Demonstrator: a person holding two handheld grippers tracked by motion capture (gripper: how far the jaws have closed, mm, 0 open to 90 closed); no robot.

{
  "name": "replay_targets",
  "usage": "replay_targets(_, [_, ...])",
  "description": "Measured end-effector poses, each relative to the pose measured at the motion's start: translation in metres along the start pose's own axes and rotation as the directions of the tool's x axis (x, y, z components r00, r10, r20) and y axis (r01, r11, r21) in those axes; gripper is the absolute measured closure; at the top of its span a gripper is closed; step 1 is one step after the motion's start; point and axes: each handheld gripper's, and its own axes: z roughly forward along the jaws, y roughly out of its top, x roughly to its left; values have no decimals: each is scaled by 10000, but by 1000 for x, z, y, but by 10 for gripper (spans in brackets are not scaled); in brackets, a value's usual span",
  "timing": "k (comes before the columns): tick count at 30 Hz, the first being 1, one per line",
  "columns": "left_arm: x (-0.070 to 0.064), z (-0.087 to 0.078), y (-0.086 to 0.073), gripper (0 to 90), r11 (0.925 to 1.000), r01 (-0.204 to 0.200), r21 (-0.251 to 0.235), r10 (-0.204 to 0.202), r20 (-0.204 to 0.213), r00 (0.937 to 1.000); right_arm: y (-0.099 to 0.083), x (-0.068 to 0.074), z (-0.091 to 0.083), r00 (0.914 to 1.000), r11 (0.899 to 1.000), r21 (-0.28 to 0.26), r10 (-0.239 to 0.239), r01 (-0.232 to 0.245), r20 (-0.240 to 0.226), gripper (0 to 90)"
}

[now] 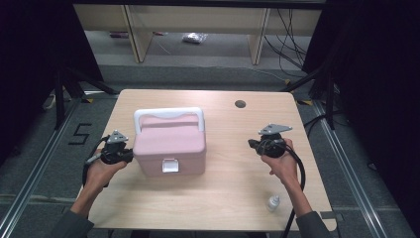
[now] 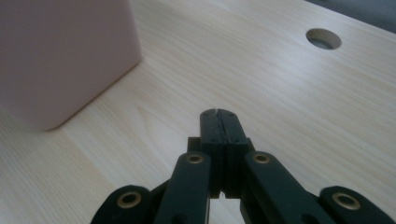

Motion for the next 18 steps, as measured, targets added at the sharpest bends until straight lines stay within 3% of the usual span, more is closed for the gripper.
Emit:
replay_targets(1, [2,0,1,870,9999,-31,141,29,115,9999,3,1,1,10000,10000,-16,-42,42,-21,900])
replay_targets(4, [3,3,1,869,9999,38,-133,-37,80,10000,9,7,8,9998,10000,-55,5,-6,-179,900])
replay_targets(5, [4,5,1,869,9996,82,-264,-79,105,9999,11,6,10,9994,9997,29,-227,228,-244,900])
replay_targets(6, [6,6,2,873,9996,112,-252,-108,136,9998,13,11,15,9995,9999,84,58,-56,-319,900])
replay_targets(8, [6,7,3,876,9997,7,-258,-6,69,10000,15,14,20,9993,10000,77,52,-49,-359,900])
replay_targets(14, [5,6,5,880,9996,104,-272,-104,29,9999,19,19,25,9983,9996,205,-189,201,-560,900])
replay_targets(15, [5,8,5,885,9988,123,-469,-116,148,9998,19,19,26,9973,9989,159,-422,432,-593,900])
replay_targets(18, [1,11,6,886,9989,7,-469,3,220,9998,19,22,24,9984,9994,295,-158,174,-545,900])
